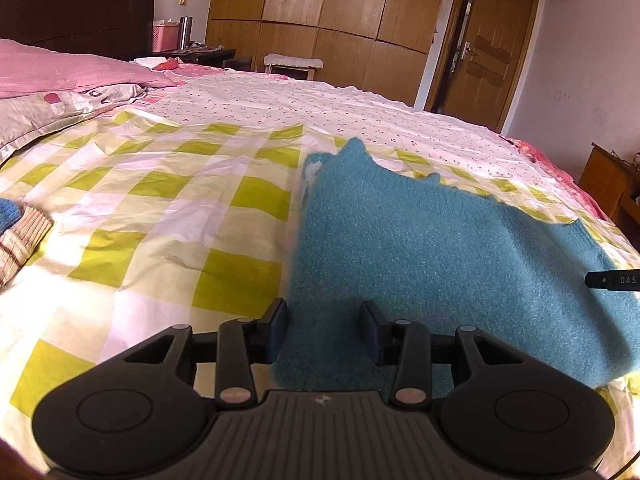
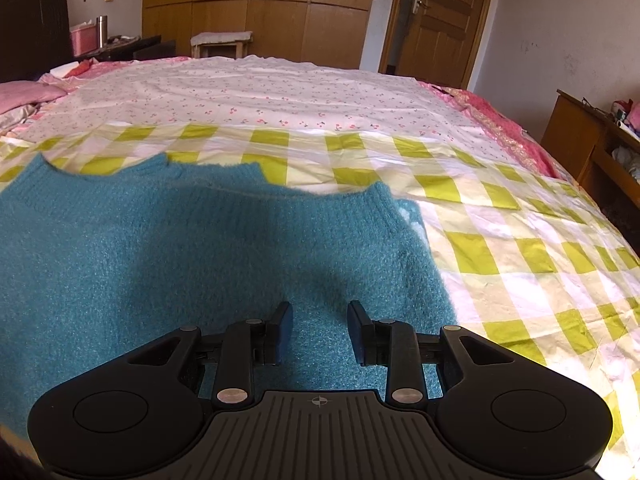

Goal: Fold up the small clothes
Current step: 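Open both grippers and release the folded hem on the sweater, then move the right gripper next to the left gripper over the folded sweater edge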

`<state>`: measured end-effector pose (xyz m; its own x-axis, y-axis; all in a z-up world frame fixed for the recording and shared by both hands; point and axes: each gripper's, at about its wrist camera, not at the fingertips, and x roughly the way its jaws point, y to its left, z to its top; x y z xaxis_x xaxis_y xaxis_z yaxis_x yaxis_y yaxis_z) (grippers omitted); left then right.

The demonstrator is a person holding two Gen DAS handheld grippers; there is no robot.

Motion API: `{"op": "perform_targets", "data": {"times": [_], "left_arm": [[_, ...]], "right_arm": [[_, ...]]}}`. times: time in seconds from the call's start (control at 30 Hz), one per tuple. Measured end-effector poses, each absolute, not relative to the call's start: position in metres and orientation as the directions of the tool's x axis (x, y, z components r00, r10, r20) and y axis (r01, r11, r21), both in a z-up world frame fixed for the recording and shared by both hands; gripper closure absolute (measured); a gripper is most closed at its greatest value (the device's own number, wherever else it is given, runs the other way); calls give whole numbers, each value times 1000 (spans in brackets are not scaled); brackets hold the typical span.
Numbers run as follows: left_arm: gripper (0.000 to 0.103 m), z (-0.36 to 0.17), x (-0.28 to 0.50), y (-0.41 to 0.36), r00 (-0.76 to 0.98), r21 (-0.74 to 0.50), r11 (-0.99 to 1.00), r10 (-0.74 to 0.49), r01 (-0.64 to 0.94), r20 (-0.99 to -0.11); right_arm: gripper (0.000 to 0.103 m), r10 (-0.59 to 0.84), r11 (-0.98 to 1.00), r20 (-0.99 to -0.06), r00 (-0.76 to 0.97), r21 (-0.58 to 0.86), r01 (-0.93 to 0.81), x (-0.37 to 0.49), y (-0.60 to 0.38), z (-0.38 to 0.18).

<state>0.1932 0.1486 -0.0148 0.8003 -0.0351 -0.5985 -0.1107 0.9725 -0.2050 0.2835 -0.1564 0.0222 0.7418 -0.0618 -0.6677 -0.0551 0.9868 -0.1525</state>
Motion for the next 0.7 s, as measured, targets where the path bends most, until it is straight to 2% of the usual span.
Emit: {"op": "perform_targets", "data": {"times": [0.2,0.7], "left_arm": [[57,-12,190,149,803,-217,970,-46,-106,-594],[56,-6,185,155,810,-258,962,-82,-87,-581]], "right_arm": [[73,26,981,-649,760,-130,-144,274,-122,46],[71,261,911,-688,677,-55,-408,282,18,72]]}}
